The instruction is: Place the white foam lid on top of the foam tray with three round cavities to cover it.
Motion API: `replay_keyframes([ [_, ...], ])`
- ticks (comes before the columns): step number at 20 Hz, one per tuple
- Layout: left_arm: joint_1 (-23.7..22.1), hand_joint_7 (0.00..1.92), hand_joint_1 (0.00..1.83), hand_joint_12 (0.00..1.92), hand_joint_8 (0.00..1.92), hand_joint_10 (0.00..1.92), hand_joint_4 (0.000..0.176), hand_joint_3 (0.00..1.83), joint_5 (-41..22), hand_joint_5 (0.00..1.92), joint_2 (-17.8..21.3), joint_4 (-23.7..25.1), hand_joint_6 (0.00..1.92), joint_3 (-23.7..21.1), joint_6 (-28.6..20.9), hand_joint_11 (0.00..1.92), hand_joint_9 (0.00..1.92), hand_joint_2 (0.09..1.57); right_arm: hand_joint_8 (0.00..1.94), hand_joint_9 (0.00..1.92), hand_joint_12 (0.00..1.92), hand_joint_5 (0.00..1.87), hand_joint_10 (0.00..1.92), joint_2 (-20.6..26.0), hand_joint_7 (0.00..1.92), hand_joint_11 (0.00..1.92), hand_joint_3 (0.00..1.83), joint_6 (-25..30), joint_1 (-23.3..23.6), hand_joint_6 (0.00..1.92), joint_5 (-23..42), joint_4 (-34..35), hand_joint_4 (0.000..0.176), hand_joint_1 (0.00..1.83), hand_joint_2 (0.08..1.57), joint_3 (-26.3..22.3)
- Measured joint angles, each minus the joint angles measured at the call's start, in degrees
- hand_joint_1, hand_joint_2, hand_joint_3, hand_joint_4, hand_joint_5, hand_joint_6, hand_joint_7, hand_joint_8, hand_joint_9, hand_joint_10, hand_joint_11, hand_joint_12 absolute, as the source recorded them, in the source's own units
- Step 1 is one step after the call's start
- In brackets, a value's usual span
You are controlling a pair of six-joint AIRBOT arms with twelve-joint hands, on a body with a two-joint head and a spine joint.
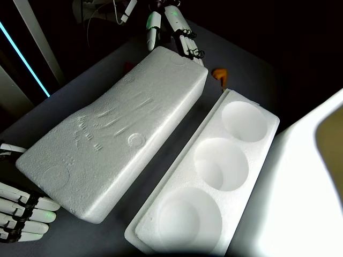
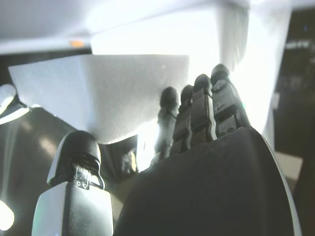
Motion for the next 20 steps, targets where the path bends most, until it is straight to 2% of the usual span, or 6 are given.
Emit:
replay_keyframes([
  [2,-1.33,0.00,0.26,0.00,0.00,0.00,0.000,0.00,-0.28,0.21,0.83,0.02,0.01,0.00,0.02,0.00,0.00,1.24,0.00,0.04,0.76,0.04,0.03,0.57,0.01,0.00,0.00,-0.50,1.20,0.15,0.42,-0.07,0.000,0.43,1.24,0.00],
  [5,-5.51,0.00,0.30,0.00,0.00,0.00,0.000,0.00,-0.81,0.23,1.42,0.94,0.02,1.16,0.35,0.00,0.00,1.23,0.02,0.09,1.14,0.02,0.08,0.90,0.07,0.00,0.00,-1.03,4.11,0.24,-0.02,0.17,0.000,0.40,1.22,1.40],
  [8,-9.62,0.00,0.29,0.00,0.00,0.00,0.000,0.00,-0.11,0.24,0.07,1.49,0.02,3.80,0.42,0.00,0.00,1.22,0.35,0.00,1.85,0.00,1.05,0.92,0.15,0.00,0.00,-1.84,7.26,0.44,-0.94,1.16,0.000,0.37,1.23,3.02],
  [11,-13.77,0.05,0.34,0.00,0.02,0.00,0.000,0.00,2.82,0.27,-1.70,1.42,0.03,6.88,0.46,0.00,0.00,1.22,0.70,0.00,1.92,0.00,1.12,0.35,0.00,0.00,0.00,-2.73,11.34,0.46,-3.21,1.03,0.000,0.36,1.20,5.49],
  [14,-16.31,0.07,0.36,0.00,0.02,0.01,0.000,0.00,4.24,0.28,-3.17,1.20,0.03,9.18,0.55,0.00,0.02,1.21,0.41,0.00,1.79,0.00,0.69,-1.11,0.00,0.00,0.00,-3.10,15.23,0.24,-6.38,0.72,0.000,0.46,1.20,8.44],
  [20,-21.57,0.06,0.44,0.00,0.01,0.00,0.000,0.00,8.28,0.29,-6.34,0.79,0.04,14.47,0.52,0.00,0.00,1.17,0.37,0.00,1.75,0.00,0.66,-4.02,0.04,0.00,0.00,-3.30,23.71,0.43,-13.84,0.35,0.000,0.54,1.23,14.25],
])
